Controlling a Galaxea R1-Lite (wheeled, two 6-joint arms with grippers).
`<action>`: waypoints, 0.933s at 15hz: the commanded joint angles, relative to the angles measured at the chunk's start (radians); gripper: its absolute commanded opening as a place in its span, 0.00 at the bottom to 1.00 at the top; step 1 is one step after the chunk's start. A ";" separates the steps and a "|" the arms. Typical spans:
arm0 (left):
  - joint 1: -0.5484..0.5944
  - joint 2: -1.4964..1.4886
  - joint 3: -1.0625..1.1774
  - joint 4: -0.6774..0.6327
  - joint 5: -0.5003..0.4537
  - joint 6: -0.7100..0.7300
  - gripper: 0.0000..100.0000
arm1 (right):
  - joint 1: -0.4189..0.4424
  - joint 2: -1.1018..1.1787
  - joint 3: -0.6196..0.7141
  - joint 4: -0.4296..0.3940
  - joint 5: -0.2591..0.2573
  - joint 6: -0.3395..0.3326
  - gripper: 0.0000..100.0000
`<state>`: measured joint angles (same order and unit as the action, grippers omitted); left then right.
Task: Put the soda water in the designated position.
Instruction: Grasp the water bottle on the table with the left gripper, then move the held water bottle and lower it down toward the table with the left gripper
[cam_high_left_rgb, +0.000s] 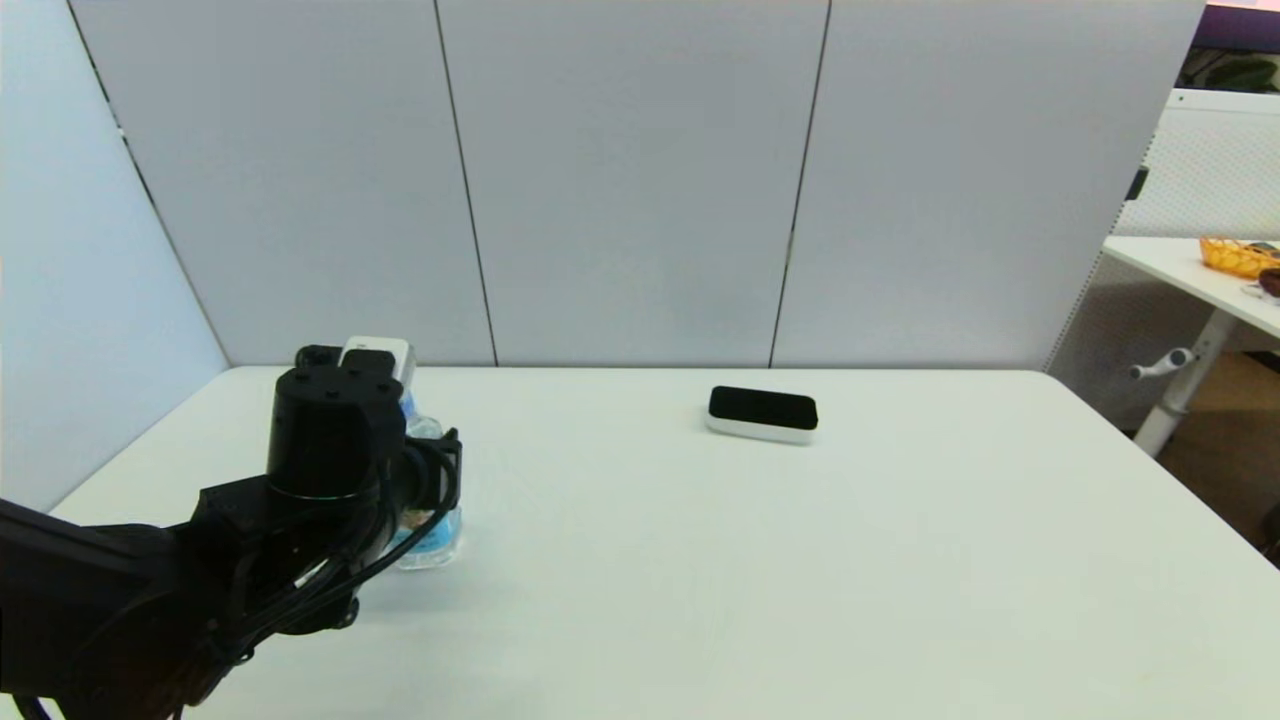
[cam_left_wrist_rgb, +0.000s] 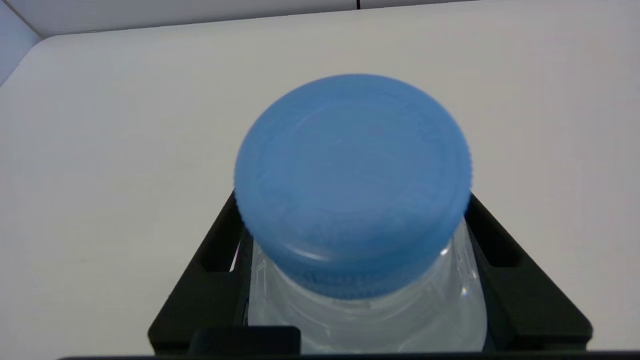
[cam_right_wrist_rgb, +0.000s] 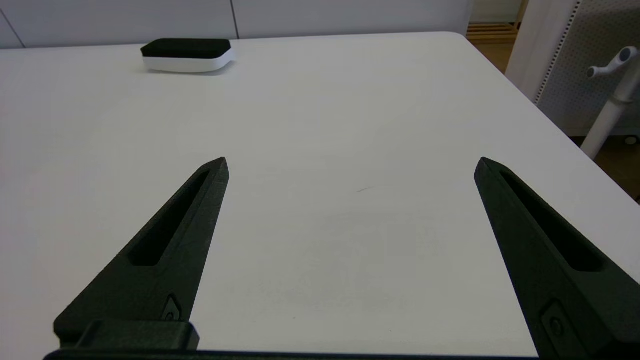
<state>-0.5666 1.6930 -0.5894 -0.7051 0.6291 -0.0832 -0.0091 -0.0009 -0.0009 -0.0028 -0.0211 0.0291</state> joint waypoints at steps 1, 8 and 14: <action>0.001 -0.035 -0.027 -0.022 0.004 0.014 0.00 | 0.000 -0.001 -0.001 0.000 0.000 0.000 1.00; 0.001 -0.056 -0.032 -0.050 -0.002 0.054 0.00 | 0.000 0.001 0.001 0.000 0.000 0.000 1.00; -0.045 -0.035 -0.112 -0.040 -0.005 0.059 0.00 | 0.000 -0.001 0.001 0.000 0.000 0.000 1.00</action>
<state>-0.5906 1.6466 -0.6706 -0.7436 0.6204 -0.0253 -0.0091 -0.0009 -0.0009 -0.0028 -0.0215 0.0287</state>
